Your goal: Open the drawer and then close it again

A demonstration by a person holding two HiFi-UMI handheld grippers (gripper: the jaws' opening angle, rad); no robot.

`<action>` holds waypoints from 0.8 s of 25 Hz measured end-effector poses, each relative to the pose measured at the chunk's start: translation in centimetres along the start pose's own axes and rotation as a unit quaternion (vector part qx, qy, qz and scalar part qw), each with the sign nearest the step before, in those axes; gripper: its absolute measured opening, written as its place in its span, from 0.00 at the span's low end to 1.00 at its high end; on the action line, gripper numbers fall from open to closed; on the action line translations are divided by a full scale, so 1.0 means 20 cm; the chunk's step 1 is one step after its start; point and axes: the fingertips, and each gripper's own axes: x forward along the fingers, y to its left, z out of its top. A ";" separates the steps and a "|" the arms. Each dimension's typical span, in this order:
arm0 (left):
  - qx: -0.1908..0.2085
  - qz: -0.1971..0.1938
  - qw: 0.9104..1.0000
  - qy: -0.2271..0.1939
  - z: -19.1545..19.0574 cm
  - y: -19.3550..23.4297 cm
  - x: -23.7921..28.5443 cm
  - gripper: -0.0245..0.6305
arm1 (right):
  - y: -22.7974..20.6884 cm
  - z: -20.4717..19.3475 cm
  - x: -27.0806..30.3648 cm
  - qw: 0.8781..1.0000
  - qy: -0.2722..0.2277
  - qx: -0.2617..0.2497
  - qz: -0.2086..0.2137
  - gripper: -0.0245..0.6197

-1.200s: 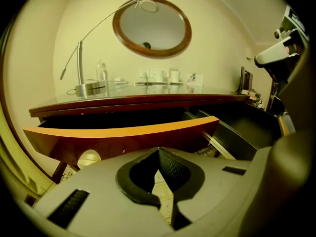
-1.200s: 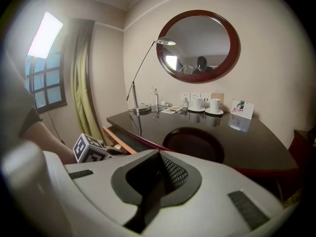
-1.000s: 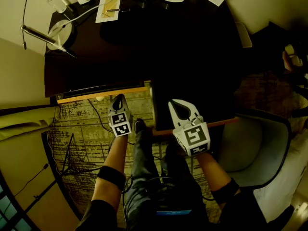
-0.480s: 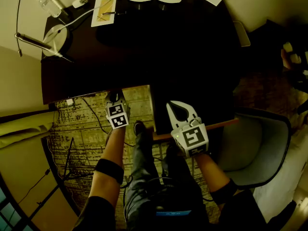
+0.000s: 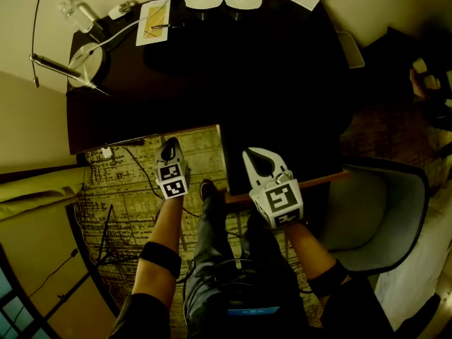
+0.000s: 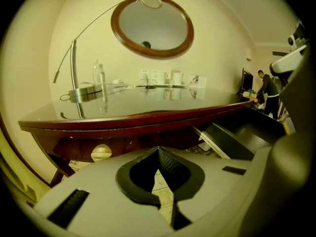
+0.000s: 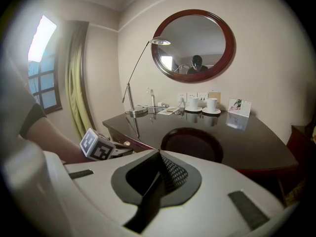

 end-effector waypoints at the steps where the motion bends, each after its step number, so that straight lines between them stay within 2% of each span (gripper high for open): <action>1: 0.000 -0.002 1.000 -0.002 0.02 -0.01 -0.04 0.04 | 0.00 0.01 -0.02 1.000 -0.001 0.001 0.000 0.05; 7: 0.012 -0.023 1.000 -0.016 0.15 -0.14 -0.41 0.04 | 0.05 0.09 -0.21 1.000 -0.009 -0.007 0.006 0.05; 12: -0.003 -0.024 0.999 -0.031 0.31 -0.24 -0.82 0.04 | 0.10 0.22 -0.45 1.000 -0.025 -0.014 0.011 0.05; 20: -0.002 -0.027 0.997 -0.067 0.57 -0.47 -1.35 0.04 | 0.09 0.36 -0.86 0.998 -0.056 -0.016 0.009 0.05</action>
